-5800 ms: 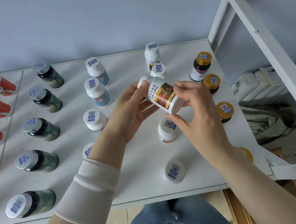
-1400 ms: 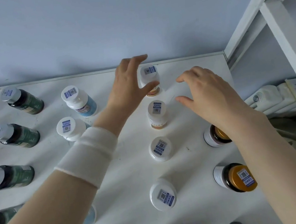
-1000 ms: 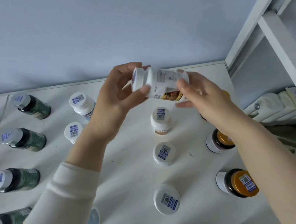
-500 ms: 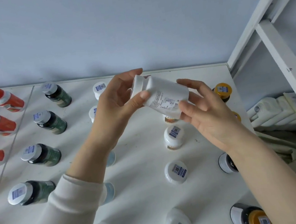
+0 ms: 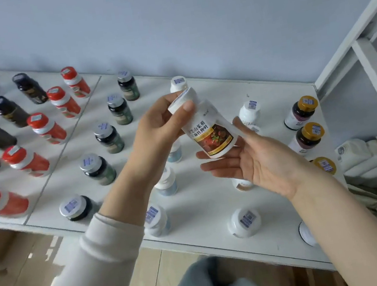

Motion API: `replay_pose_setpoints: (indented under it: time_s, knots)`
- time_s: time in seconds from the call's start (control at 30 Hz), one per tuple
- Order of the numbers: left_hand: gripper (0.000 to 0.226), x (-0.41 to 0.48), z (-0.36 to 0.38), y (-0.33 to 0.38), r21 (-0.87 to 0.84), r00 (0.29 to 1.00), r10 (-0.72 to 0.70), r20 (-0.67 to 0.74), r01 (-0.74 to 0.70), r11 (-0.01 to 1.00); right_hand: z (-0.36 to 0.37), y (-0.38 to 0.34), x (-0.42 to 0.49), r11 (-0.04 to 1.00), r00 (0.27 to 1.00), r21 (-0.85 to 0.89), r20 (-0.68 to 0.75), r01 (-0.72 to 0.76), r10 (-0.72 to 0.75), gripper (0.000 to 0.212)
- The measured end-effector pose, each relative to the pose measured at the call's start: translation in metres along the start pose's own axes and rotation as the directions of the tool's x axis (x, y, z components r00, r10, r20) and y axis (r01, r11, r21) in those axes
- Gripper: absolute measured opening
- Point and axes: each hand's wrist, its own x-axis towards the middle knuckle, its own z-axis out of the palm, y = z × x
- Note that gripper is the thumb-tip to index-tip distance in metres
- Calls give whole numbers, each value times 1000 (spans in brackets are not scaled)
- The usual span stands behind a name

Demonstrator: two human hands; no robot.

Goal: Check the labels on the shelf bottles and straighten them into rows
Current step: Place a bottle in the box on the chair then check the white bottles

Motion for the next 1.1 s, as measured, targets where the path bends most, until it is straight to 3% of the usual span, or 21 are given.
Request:
replay_pose_setpoints:
  time_s: [0.07,0.13,0.2,0.27,0.33,0.5,0.7,0.9,1.1]
  knots:
    - [41,-28,-15,6,25,995,21,-96,-19,999,13,9,-2,992,999,-123,-37,31,-36,46]
    - [32,-60,-30,9,101,977,61,-204,-41,994,23,21,-1,909,982,-407,-118,91,-151,29]
    - [24,-94,-43,9,190,952,84,-293,-28,981,34,36,0,626,940,-764,-81,155,-332,19]
    - [30,-128,-56,9,295,924,100,-369,14,955,52,55,1,239,888,-940,118,245,-445,23]
    - [32,-160,-72,10,379,895,112,-433,68,923,74,75,1,-36,831,-942,313,335,-461,30]
    - [36,-237,-127,10,533,786,179,-591,215,818,147,124,9,-411,723,-788,600,459,-343,34]
    - [39,-341,-217,5,562,653,233,-721,353,748,259,201,34,-533,627,-608,759,588,-175,39]
    - [42,-453,-309,-4,563,547,267,-793,494,662,382,304,50,-523,539,-446,842,726,31,40]
    - [40,-523,-389,-18,416,409,187,-893,595,687,467,374,80,-515,500,-345,843,784,198,40]
